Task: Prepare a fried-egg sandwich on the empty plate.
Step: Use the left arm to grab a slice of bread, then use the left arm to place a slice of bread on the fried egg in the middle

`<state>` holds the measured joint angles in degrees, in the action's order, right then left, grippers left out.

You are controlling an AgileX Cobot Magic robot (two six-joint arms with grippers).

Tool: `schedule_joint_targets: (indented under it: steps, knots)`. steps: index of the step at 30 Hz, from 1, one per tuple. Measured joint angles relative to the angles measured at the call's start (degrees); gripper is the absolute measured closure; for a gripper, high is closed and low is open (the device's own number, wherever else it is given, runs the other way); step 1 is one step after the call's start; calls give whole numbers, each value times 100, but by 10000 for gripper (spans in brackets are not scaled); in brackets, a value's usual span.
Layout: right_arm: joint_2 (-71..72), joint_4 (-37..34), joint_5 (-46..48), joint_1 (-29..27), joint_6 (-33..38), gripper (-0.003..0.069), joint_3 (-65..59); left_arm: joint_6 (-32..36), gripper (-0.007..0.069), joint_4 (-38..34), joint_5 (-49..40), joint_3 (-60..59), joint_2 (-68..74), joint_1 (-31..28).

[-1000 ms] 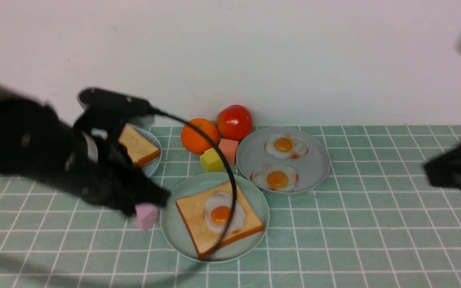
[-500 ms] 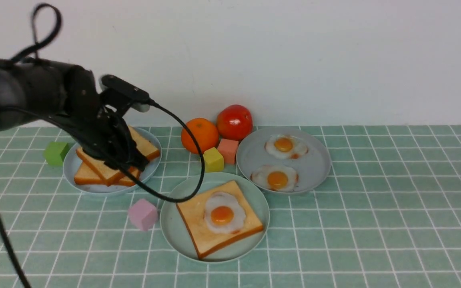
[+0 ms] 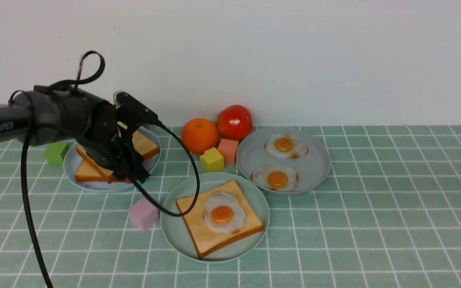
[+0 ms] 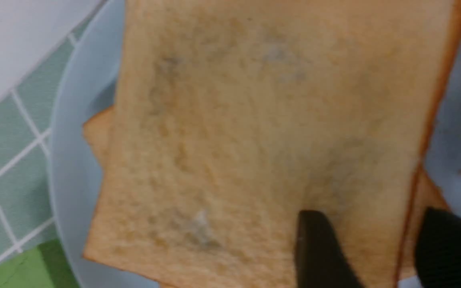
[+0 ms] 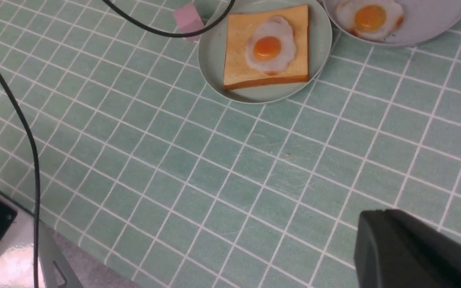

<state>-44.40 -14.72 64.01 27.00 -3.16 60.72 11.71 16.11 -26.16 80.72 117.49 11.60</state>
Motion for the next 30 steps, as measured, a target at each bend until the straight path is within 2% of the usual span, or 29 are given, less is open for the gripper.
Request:
schedule_joint_targets:
  steps: [3, 4, 6, 8, 17, 21, 25, 30]
  knots:
    - [0, -42, 0, 0, 0, 648, 0, -49, 409, 18, -30, 12, 2, 0]
    - [0, -57, 0, 0, 0, 648, 0, -50, 481, 20, -51, 12, 2, 0]
    - [0, -62, 0, 0, 0, 648, 0, -50, 562, 36, -66, 12, 2, 0]
    - [0, -62, 0, 0, 0, 648, 0, -30, 608, 36, -74, 19, -14, 0]
    - [12, -60, -17, 0, 16, 648, 0, -74, 607, -185, -705, -25, -980, 283]
    - [35, 65, -17, 0, 20, 648, 0, 108, 607, -498, -877, -419, -1947, 1073]
    - [35, 104, 2, 0, 20, 646, 0, 279, 607, -622, -760, -1199, -2300, 2060]
    - [55, 169, 2, 0, 20, 645, 0, 320, 607, -459, -324, -1683, -2194, 2701]
